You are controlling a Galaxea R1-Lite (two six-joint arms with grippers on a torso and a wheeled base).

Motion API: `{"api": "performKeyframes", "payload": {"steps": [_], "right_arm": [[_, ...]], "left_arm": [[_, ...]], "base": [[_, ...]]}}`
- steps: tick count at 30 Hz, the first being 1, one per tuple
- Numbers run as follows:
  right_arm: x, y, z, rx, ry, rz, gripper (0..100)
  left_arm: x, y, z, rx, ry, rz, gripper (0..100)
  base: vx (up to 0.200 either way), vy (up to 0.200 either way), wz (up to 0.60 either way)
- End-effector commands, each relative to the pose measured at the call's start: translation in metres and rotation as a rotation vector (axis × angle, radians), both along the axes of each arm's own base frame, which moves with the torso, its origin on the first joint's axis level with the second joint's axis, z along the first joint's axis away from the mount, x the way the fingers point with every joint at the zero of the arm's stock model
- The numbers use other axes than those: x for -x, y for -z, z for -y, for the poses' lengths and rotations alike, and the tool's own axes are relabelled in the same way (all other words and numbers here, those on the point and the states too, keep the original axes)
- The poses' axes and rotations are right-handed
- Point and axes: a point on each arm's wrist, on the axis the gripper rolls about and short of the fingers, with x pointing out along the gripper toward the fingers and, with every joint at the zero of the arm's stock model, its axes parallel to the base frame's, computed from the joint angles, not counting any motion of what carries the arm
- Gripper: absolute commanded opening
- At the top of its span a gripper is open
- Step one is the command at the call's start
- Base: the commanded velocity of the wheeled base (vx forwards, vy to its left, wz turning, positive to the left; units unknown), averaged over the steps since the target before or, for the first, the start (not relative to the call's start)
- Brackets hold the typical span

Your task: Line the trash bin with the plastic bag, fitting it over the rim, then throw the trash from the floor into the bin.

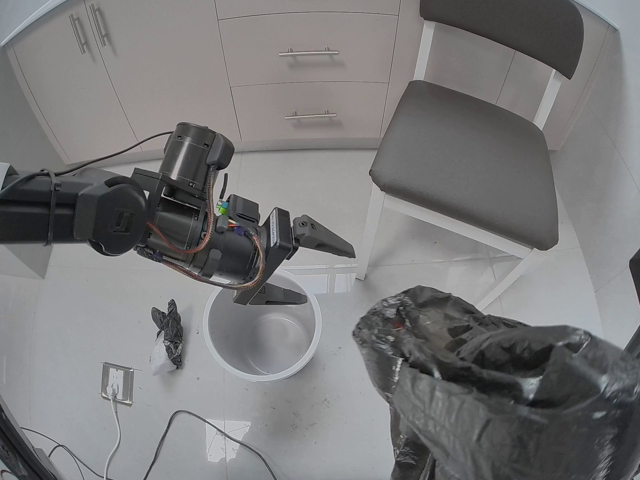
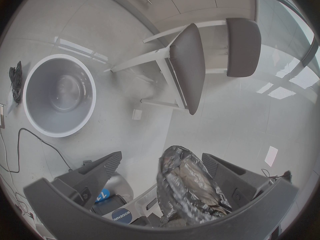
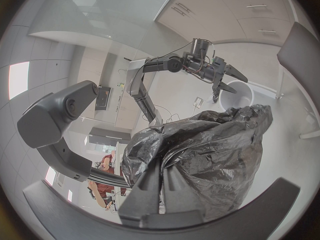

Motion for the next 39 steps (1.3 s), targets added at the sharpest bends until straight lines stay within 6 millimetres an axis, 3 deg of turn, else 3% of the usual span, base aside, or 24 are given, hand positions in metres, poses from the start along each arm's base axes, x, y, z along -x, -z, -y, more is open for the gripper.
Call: {"api": "performKeyframes", "payload": {"steps": [1, 8, 16, 27, 39], "right_arm": [[0.000, -0.001, -0.013, 0.007, -0.034, -0.001, 0], [-0.002, -0.002, -0.026, 0.007, -0.062, 0.007, 0], [-0.001, -0.015, -0.025, -0.047, -0.082, 0.064, 0], [0.001, -0.010, -0.023, 0.029, -0.063, 0.152, 0], [0.006, -0.011, -0.034, 0.027, -0.097, 0.168, 0]], "left_arm": [[-0.003, 0.004, 0.006, -0.012, 0.014, -0.015, 100], [-0.003, 0.009, 0.011, -0.023, 0.026, -0.030, 100], [0.005, 0.012, 0.021, -0.031, 0.063, -0.043, 100], [0.024, 0.012, 0.033, -0.038, 0.119, -0.050, 100], [0.026, 0.020, 0.035, -0.084, 0.176, -0.030, 100]], "base": [[0.000, 0.000, 0.00], [0.000, 0.000, 0.00], [0.000, 0.000, 0.00], [0.000, 0.000, 0.00], [0.000, 0.000, 0.00]]}}
